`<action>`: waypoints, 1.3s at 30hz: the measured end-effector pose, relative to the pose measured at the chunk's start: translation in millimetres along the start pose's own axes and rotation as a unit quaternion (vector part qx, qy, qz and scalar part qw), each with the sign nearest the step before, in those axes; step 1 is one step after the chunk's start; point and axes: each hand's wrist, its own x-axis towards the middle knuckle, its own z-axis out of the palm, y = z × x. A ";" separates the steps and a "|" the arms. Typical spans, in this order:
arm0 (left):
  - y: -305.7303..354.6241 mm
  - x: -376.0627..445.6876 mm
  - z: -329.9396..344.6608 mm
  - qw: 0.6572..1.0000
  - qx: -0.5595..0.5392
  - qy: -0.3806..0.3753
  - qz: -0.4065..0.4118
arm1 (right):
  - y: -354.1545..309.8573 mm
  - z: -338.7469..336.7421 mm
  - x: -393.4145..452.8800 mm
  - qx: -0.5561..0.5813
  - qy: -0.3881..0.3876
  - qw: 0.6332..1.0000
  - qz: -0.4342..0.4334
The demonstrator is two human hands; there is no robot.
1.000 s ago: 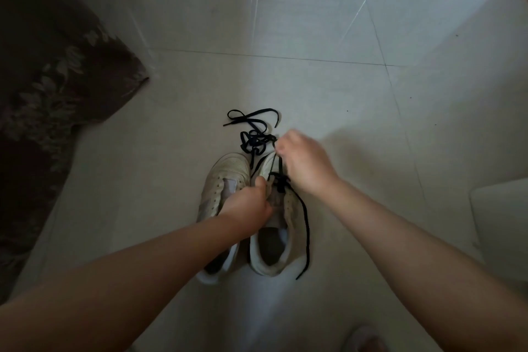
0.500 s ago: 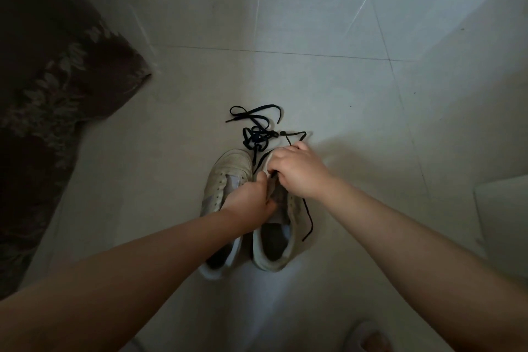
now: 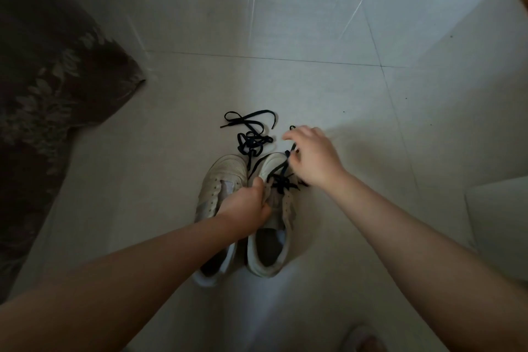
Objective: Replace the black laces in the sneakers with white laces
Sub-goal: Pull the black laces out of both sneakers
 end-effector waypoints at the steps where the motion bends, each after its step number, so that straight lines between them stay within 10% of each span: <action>1: -0.4 0.3 0.4 1.000 -0.004 0.001 0.003 | -4.5 4.5 -2.9 -0.002 -0.035 0.997 -0.064; 8: 0.2 -0.6 0.5 1.000 -0.003 0.001 0.000 | -17.4 26.2 3.3 -0.131 -0.167 0.962 -0.173; 12: 3.5 -0.3 -0.5 0.999 0.049 -0.011 -0.002 | -24.0 9.1 9.8 0.118 -0.033 0.991 -0.051; 16: 6.4 -1.6 -2.0 0.998 0.058 -0.013 -0.008 | -15.2 -26.9 36.4 0.308 0.101 0.938 0.124; 27: 9.2 -13.9 0.7 0.988 0.054 0.111 0.088 | 22.7 28.9 -39.9 0.175 -0.156 0.963 0.132; 39: 24.3 -8.4 14.9 0.990 0.073 0.085 0.082 | 13.9 42.3 -46.6 0.125 -0.126 0.978 0.110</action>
